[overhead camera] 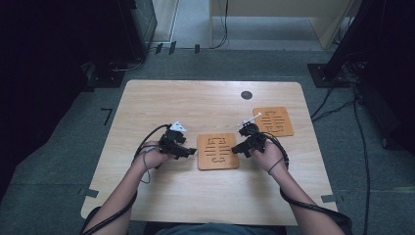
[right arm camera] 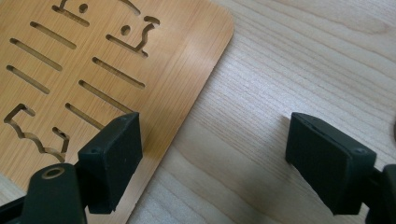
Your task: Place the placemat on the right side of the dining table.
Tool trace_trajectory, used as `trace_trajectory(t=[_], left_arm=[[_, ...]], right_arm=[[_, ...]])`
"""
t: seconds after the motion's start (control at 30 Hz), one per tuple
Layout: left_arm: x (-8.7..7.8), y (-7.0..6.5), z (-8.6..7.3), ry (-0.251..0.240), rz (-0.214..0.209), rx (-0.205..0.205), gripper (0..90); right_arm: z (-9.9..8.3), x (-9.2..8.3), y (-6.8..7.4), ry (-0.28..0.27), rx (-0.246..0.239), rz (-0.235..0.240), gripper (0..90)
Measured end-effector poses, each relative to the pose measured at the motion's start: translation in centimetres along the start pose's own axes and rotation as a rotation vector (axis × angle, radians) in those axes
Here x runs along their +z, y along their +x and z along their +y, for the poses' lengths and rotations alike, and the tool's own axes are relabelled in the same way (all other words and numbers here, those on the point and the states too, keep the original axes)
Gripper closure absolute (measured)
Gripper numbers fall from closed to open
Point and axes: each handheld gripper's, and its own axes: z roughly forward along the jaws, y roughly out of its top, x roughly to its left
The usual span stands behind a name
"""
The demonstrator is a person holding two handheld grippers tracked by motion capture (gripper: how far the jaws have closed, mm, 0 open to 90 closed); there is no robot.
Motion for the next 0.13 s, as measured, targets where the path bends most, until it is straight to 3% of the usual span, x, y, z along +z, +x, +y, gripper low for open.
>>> trace_trajectory(t=[0.13], left_arm=[[-0.01,-0.01,-0.03,-0.001,0.0,-0.003,27.4]], right_arm=[[0.02,0.07,-0.04,-0.007,-0.002,-0.009,18.4]])
